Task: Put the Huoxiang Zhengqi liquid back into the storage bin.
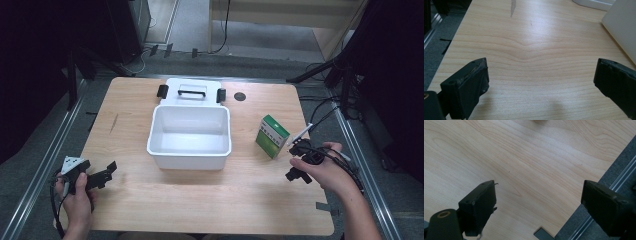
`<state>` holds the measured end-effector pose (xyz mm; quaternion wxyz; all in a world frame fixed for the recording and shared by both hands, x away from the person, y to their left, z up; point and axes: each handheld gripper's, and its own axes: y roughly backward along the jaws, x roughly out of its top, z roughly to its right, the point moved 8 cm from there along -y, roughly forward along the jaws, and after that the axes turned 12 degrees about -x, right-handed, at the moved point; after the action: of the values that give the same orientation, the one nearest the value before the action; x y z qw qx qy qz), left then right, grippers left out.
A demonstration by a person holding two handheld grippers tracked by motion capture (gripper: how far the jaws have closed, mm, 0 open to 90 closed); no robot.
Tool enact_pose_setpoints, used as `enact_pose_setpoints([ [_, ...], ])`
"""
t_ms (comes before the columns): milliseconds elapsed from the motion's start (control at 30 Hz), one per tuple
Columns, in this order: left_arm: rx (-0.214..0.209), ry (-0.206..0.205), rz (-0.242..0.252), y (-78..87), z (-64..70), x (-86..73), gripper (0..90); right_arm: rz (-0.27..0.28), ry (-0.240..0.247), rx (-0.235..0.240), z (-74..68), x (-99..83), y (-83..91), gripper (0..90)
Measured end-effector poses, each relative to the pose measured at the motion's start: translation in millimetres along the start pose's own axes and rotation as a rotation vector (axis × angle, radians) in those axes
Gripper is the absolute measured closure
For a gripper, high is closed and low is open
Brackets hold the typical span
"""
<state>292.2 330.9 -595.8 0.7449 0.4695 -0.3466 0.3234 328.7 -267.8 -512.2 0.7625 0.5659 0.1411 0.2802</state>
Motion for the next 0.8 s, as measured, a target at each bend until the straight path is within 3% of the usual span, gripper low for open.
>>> enact_pose_setpoints([
  [333, -0.001, 0.001, -0.005, -0.1, -0.2, -0.2, 0.6, 0.001, 0.019, 0.005, 1.6, 16.7, 7.8, 13.1],
  [633, -0.004, 0.001, -0.008, -0.3, -0.2, -0.3, 0.6, 0.014, 0.037, -0.025, 8.2, 27.7, 11.3, 14.0],
  [800, -0.004, -0.002, -0.011, -0.3, -0.5, -0.4, 0.6, 0.021, 0.021, -0.028, 9.6, 32.3, 13.2, 15.2],
])
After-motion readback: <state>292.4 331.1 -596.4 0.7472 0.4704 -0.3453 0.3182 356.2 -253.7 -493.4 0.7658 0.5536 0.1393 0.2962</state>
